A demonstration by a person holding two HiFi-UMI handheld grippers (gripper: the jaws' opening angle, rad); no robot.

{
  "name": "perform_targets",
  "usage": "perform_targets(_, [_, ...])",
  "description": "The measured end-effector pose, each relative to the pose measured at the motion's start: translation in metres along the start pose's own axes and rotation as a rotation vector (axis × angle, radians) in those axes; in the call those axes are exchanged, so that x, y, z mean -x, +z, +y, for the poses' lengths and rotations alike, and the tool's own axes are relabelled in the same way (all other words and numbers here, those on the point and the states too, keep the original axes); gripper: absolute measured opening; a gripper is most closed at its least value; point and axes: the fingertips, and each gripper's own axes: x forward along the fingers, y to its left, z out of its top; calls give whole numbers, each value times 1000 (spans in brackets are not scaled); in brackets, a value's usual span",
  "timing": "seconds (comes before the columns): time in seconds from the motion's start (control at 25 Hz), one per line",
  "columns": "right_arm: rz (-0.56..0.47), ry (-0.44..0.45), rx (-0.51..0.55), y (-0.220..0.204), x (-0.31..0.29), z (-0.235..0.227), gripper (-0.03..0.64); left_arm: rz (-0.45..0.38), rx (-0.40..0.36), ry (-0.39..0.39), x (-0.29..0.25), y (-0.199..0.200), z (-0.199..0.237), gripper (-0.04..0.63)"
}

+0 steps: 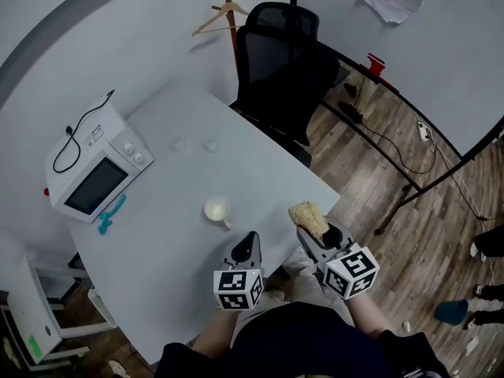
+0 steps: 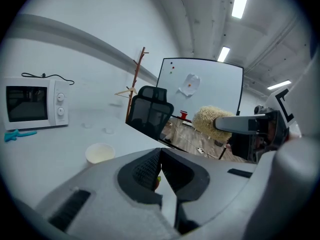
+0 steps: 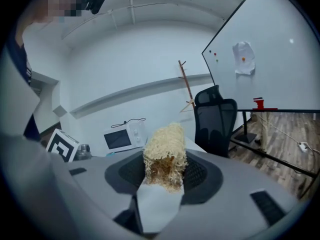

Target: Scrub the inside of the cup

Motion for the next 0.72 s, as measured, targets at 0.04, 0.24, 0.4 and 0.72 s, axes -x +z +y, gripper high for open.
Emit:
perform_targets(0.04, [7,30,8,2,-9,-1,181,-6,10,28,-2,1,6,17])
perform_targets(0.24, [43,188,56,23,-55,-2,179,-44,57,167,-10,13,28,17])
perform_targets(0.4, [72,324,98,37,-89,10,181,-60,99,271,-10,18,45,18])
perform_targets(0.72, [156,550,160,36,-135,35,181,-72,189,464,-4,6,69,18])
